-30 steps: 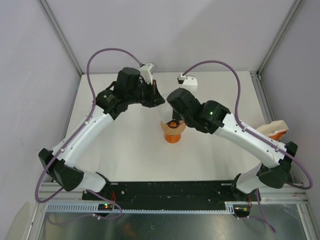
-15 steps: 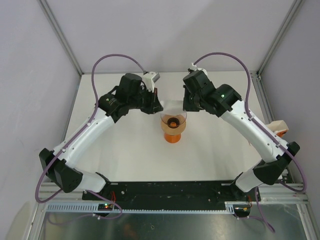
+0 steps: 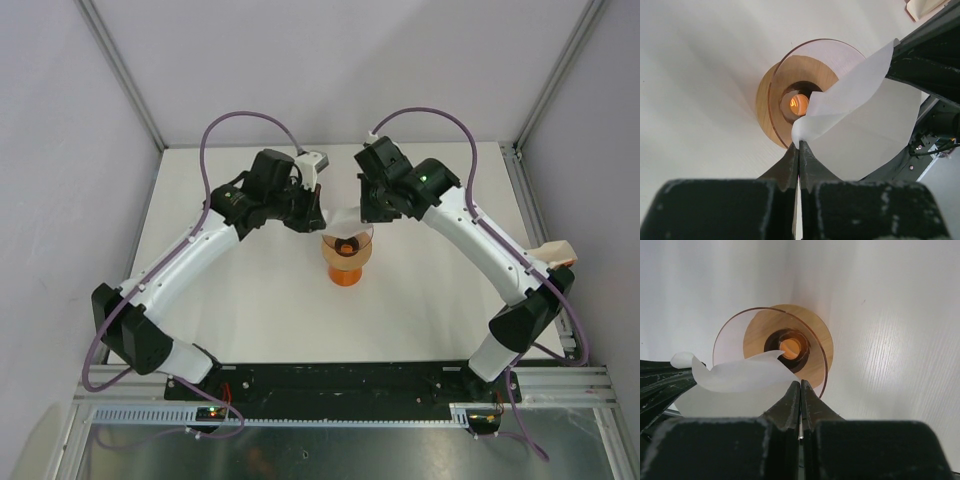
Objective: Place the coffee filter in the dripper
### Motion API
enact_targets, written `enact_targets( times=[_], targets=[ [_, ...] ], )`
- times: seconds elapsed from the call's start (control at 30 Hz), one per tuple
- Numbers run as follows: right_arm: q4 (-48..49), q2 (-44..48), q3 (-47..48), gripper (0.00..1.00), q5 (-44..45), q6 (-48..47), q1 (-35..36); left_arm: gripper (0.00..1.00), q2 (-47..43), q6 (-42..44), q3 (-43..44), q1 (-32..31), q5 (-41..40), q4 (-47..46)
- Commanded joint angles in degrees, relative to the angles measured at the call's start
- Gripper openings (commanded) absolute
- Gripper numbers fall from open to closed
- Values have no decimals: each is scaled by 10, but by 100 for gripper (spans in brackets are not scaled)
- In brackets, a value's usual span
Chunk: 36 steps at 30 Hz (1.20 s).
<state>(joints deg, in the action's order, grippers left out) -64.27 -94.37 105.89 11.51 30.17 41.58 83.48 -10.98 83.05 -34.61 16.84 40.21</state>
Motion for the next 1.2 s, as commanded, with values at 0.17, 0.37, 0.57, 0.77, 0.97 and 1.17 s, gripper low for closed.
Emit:
enact_targets(
  times=[0.17, 0.37, 0.57, 0.77, 0.97, 1.17],
  targets=[
    [20, 3, -35, 0, -16, -8, -5, 6, 14, 25, 5, 5, 1, 0],
    [42, 4, -51, 0, -16, -10, -5, 12, 27, 31, 16, 5, 8, 0],
    [63, 7, -58, 0, -8, -15, -6, 23, 33, 40, 24, 5, 2, 0],
    [69, 4, -57, 6, -8, -22, -5, 28, 30, 48, 34, 6, -12, 0],
    [72, 9, -49, 24, -1, -28, -2, 38, 24, 57, 43, 5, -14, 0],
    [77, 17, -42, 35, 24, -38, 12, 45, 20, 60, 46, 6, -21, 0]
  ],
)
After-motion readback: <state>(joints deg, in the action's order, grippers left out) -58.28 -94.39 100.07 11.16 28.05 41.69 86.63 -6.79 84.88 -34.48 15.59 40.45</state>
